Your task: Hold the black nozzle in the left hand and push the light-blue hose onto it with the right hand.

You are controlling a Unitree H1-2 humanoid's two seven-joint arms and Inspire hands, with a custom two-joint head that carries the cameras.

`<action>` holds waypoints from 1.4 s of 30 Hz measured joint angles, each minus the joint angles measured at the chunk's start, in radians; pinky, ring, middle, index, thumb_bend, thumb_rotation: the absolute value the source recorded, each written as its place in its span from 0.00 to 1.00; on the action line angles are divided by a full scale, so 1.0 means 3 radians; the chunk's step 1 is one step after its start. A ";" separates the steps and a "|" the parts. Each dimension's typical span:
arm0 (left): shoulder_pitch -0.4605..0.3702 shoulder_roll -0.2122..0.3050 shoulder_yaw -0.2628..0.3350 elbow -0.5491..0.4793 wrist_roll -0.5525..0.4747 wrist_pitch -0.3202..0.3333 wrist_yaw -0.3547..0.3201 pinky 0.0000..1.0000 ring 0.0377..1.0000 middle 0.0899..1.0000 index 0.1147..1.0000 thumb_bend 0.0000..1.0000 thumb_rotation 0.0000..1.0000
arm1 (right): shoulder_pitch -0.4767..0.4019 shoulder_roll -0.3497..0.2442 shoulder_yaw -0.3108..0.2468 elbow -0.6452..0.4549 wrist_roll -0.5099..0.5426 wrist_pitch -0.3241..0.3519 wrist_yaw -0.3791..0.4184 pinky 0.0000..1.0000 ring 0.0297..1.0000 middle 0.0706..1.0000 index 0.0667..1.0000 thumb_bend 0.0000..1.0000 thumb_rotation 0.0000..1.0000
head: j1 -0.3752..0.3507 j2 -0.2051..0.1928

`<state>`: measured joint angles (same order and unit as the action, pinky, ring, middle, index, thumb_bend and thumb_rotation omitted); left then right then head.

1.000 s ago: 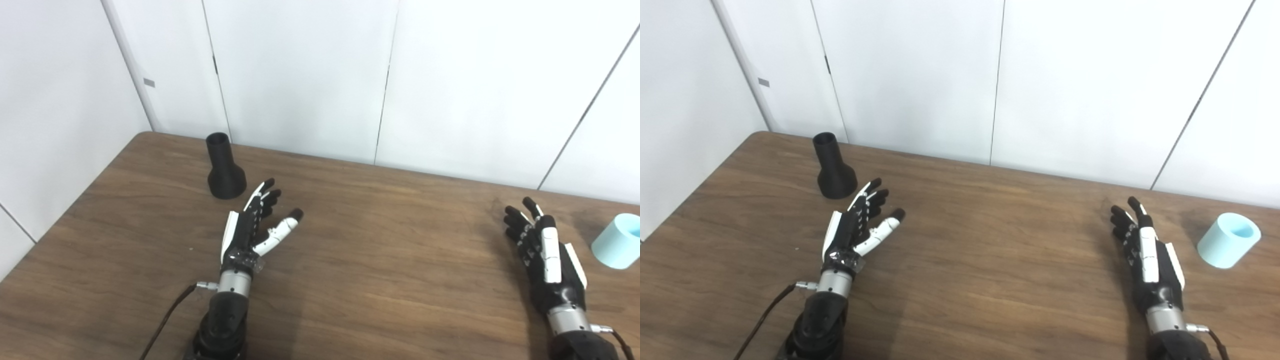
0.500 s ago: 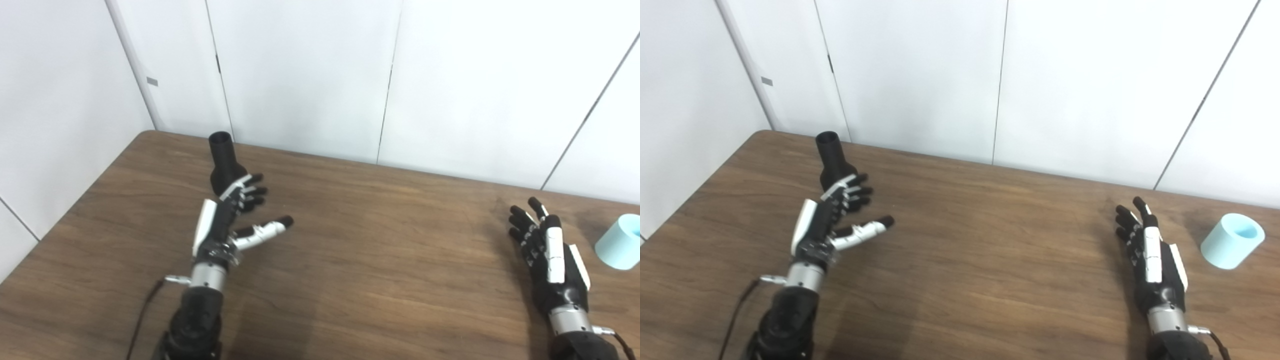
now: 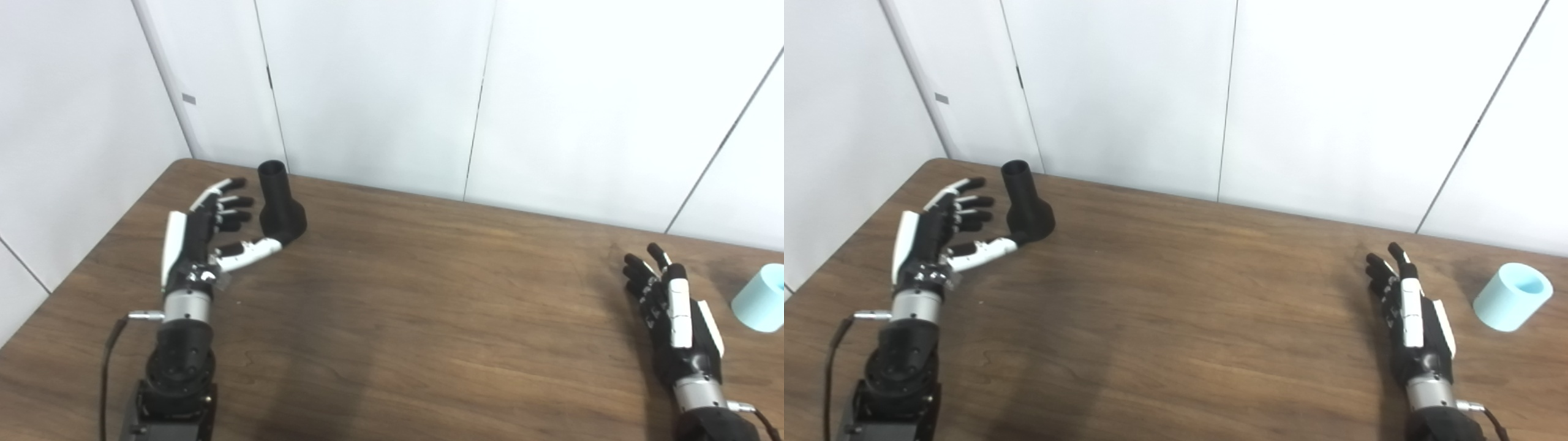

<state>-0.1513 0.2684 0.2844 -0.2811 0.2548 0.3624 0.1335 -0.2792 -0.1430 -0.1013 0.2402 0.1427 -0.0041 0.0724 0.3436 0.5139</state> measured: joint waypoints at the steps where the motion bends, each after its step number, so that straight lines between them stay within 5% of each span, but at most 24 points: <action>1: -0.0001 0.0024 0.0007 0.0017 0.0020 0.0005 0.0029 0.56 0.62 0.67 0.76 0.90 0.05 | 0.0004 0.0000 0.0000 -0.0014 -0.0002 0.0014 0.0000 0.97 0.90 0.86 0.95 0.43 1.00 | 0.0000 0.0000; 7: -0.0006 0.0179 -0.0028 0.0262 0.0277 -0.0066 0.0128 0.58 0.66 0.73 0.79 0.92 0.08 | 0.0008 0.0000 -0.0005 -0.0011 0.0006 0.0008 0.0004 0.94 0.86 0.84 0.94 0.45 1.00 | 0.0015 0.0010; 13: -0.0145 0.0472 -0.0290 0.0383 0.0551 0.0248 -0.0112 0.61 0.76 0.83 0.85 0.97 0.17 | 0.0039 -0.0004 0.0020 -0.0073 -0.0108 0.0022 -0.0048 0.88 0.85 0.83 0.94 0.42 1.00 | 0.0005 0.0051; 17: -0.0280 0.0593 -0.0462 0.0578 0.0769 0.0349 -0.0327 0.65 0.80 0.81 0.88 0.99 0.17 | 0.0042 -0.0004 0.0004 -0.0095 -0.0097 0.0055 -0.0062 0.91 0.85 0.83 0.93 0.43 1.00 | 0.0010 0.0061; 24: -0.0424 0.0586 -0.0552 0.0898 0.0990 0.0366 -0.0649 0.67 0.86 0.90 0.91 1.00 0.17 | 0.0065 0.0001 0.0003 -0.0178 -0.0022 0.0152 -0.0044 0.93 0.86 0.84 0.94 0.43 1.00 | 0.0000 0.0102; 29: -0.0550 0.0594 -0.0674 0.1063 0.0995 0.0360 -0.0624 0.75 0.91 0.93 0.90 1.00 0.17 | 0.0066 -0.0001 0.0009 -0.0186 -0.0030 0.0158 -0.0047 0.94 0.86 0.84 0.93 0.44 1.00 | 0.0010 0.0118; 42: -0.0978 0.0594 -0.0848 0.1607 0.0992 0.0308 -0.0428 0.66 0.88 0.92 0.96 1.00 0.15 | 0.0071 -0.0009 0.0015 -0.0201 -0.0039 0.0156 -0.0046 0.90 0.85 0.83 0.93 0.44 1.00 | -0.0010 0.0174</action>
<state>-0.4448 0.4465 0.0299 0.2010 0.5525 0.4548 0.0051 -0.2579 -0.1456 -0.0967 0.1800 0.1312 0.0427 0.0586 0.3405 0.5660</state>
